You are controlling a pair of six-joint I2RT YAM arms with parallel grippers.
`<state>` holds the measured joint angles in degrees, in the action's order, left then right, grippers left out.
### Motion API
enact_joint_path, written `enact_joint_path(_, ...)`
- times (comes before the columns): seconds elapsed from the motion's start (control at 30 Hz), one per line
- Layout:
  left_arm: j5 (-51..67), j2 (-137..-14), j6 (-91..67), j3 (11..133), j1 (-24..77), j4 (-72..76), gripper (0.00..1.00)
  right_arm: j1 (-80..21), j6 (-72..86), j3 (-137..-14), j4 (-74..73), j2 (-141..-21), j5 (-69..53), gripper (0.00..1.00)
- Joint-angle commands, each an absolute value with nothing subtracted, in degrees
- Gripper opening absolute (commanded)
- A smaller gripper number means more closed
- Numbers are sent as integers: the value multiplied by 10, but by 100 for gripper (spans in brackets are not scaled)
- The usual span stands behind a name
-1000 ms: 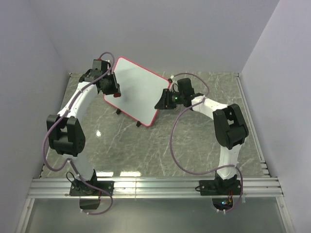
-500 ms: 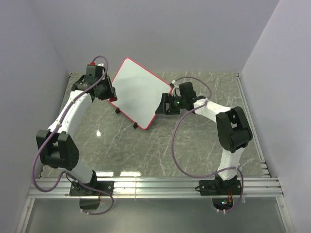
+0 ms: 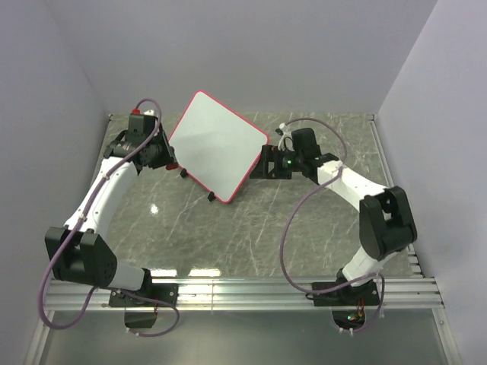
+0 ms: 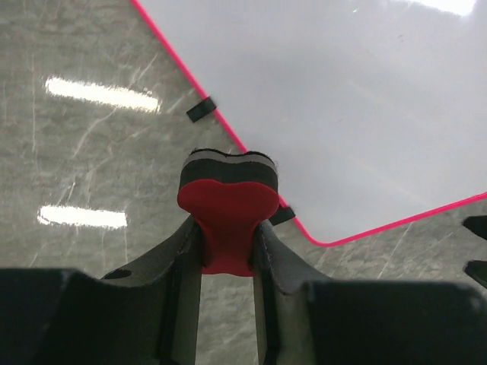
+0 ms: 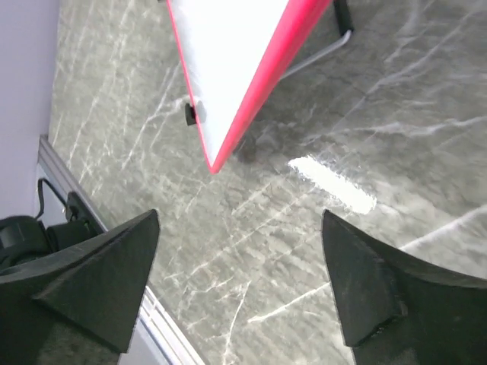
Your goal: Erase the whiteboard
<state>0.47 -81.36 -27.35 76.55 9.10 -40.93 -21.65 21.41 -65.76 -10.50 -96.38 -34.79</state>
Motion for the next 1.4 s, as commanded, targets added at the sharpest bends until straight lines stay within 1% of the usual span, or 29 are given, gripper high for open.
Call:
enact_joint_path(0.0, -22, -767, -292, 727, 91, -414, 0, -207, 219, -625, -94, -900, -313, 96)
enact_joint_path(0.03, -27, -759, -295, 716, 91, -414, 0, -204, 222, -616, -91, -885, -305, 99)
enact_joint_path(0.23, -40, -689, -313, 637, 91, -426, 0, -200, 243, -595, -109, -825, -254, 99)
enact_joint_path(0.33, -39, -657, -335, 600, 92, -439, 0, -200, 260, -585, -118, -775, -260, 99)
enact_joint_path(0.43, -65, -639, -368, 565, 92, -481, 1, -201, 272, -571, -137, -720, -268, 99)
enact_joint_path(0.47, -79, -635, -401, 556, 93, -511, 4, -201, 277, -560, -141, -706, -271, 99)
enact_joint_path(0.5, -92, -633, -416, 539, 93, -525, 9, -201, 278, -554, -149, -691, -272, 99)
enact_joint_path(0.53, -94, -632, -438, 531, 93, -533, 26, -201, 279, -547, -154, -660, -272, 99)
enact_joint_path(0.57, -97, -628, -449, 514, 95, -543, 32, -200, 284, -534, -156, -647, -276, 99)
enact_joint_path(0.6, -91, -623, -457, 506, 97, -548, 41, -200, 284, -527, -166, -634, -278, 99)
enact_joint_path(0.63, -89, -617, -463, 498, 97, -548, 46, -200, 285, -523, -173, -615, -279, 99)
enact_joint_path(0.77, -61, -605, -483, 472, 97, -527, 58, -201, 291, -484, -183, -578, -273, 99)
enact_joint_path(0.8, -59, -608, -486, 465, 97, -526, 69, -201, 293, -478, -182, -570, -272, 99)
enact_joint_path(0.87, -54, -620, -491, 463, 97, -528, 72, -200, 299, -468, -183, -556, -272, 99)
enact_joint_path(0.9, -51, -620, -491, 463, 97, -528, 80, -201, 301, -466, -186, -549, -269, 99)
enact_joint_path(0.93, -54, -618, -494, 464, 97, -534, 86, -201, 301, -465, -189, -540, -266, 99)
enact_joint_path(1.0, -58, -607, -493, 472, 97, -543, 94, -201, 296, -470, -206, -533, -259, 99)
enact_joint_path(1.07, -54, -589, -485, 490, 97, -549, 93, -201, 294, -479, -222, -521, -250, 99)
enact_joint_path(1.13, -45, -571, -471, 510, 97, -545, 89, -200, 300, -491, -237, -505, -226, 99)
enact_joint_path(1.23, -31, -549, -451, 576, 97, -549, 86, -201, 313, -511, -263, -470, -185, 99)
enact_joint_path(1.27, -23, -543, -447, 618, 97, -549, 86, -201, 316, -518, -278, -460, -175, 99)
enact_joint_path(1.3, -21, -541, -440, 640, 97, -547, 92, -200, 317, -524, -286, -442, -163, 99)
enact_joint_path(1.37, -24, -544, -426, 706, 97, -551, 98, -201, 321, -543, -308, -424, -130, 99)
